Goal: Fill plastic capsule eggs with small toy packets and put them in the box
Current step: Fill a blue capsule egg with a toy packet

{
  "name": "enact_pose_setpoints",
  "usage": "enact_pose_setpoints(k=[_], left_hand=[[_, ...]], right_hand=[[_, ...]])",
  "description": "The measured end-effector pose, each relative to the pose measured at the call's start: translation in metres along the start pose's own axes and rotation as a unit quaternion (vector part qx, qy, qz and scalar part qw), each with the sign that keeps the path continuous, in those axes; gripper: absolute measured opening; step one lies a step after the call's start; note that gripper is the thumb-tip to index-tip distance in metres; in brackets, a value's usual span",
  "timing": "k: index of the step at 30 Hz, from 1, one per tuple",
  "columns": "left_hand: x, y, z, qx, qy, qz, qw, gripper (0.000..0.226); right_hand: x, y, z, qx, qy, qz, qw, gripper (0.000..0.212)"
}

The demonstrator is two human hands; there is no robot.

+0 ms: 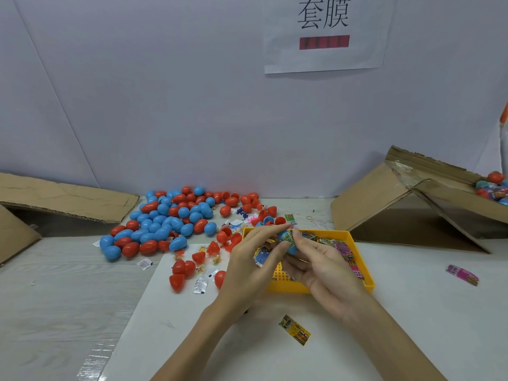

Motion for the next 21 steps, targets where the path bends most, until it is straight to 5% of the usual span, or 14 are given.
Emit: enact_pose_setpoints(k=[6,11,21], left_hand=[[-0.001,-0.002,-0.002,-0.007,-0.03,0.023,0.999,0.042],[0.0,0.002,0.004,-0.022,-0.099,0.073,0.992,0.053],[0.011,0.007,0.001,0.043,-0.171,0.103,0.979,0.043]], right_hand=[[-0.006,0.003,0.002,-0.013,0.096,-0.078,0.992,0.038],[-0.014,0.006,-0.005,0.096,0.305,-0.227,0.92,0.034],[-0.011,0.011,-0.006,0.147,0.314,-0.286,0.893,0.036]])
Point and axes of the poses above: each hand's wrist, its own y-axis away from the middle knuckle, its own z-axis out of the palm, x = y × z, the point moved 7 cm from there along -y, towards the middle knuckle, and after that the axes turned 11 degrees about x, right-handed, at the moved point
